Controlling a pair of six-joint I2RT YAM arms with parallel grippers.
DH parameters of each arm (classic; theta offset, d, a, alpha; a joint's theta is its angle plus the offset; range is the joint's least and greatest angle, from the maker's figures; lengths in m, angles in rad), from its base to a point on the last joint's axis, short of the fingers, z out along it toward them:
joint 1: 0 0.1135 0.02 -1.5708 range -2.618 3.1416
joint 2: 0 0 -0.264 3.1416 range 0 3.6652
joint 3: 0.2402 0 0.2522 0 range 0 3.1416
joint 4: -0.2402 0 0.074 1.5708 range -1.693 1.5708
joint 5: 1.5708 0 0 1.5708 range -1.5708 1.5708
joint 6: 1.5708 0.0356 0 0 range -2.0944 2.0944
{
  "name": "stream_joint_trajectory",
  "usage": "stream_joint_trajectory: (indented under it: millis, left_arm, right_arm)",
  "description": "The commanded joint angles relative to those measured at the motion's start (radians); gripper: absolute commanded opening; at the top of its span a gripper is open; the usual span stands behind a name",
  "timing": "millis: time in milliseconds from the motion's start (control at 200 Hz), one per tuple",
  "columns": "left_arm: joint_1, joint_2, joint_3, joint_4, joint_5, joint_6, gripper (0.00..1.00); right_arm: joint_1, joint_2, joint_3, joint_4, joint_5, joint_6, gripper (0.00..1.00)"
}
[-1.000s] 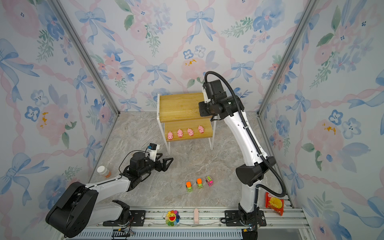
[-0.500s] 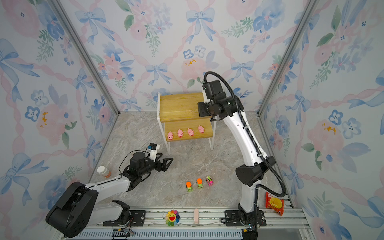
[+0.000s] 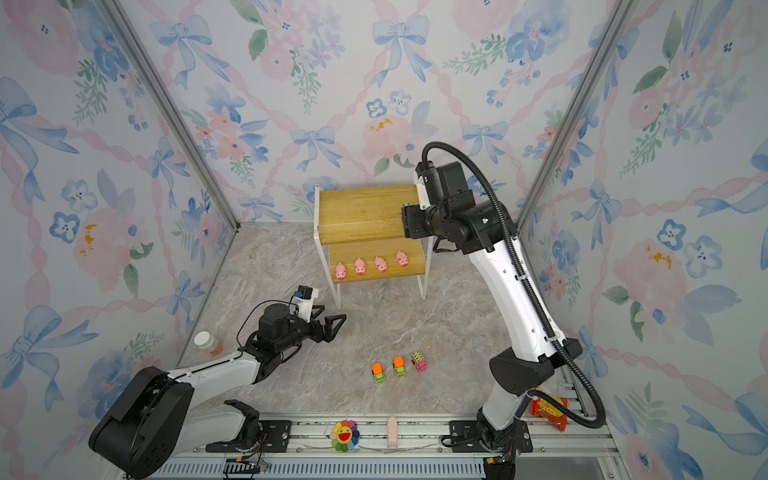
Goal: Place and organize the plastic toys onto the shelf
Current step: 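Withdraw the right gripper and lower it onto the green-and-pink toy car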
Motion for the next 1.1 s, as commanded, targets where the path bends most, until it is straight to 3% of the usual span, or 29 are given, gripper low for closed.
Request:
stream_joint_trajectory:
  millis: [0, 255, 435, 640, 1095]
  left_arm:
    - [-0.002, -0.014, 0.0, -0.008, 0.0, 0.009, 0.98]
    - [-0.003, 0.002, 0.017, -0.021, 0.011, 0.028, 0.98]
    - [-0.002, 0.019, 0.019, -0.026, 0.013, 0.031, 0.98]
    - [-0.002, 0.008, 0.015, -0.026, 0.006, 0.032, 0.98]
    - [-0.002, -0.018, 0.013, -0.046, -0.021, 0.023, 0.98]
  right_arm:
    - [0.031, -0.164, -0.218, 0.071, -0.008, 0.003, 0.69]
    - [0.068, -0.551, -1.025, 0.381, -0.116, 0.218, 0.68]
    - [0.166, -0.623, -1.346, 0.473, -0.035, 0.347, 0.67]
    - [0.172, -0.638, -1.538, 0.57, -0.048, 0.387, 0.65]
    - [0.184, -0.447, -1.615, 0.692, -0.132, 0.372, 0.59]
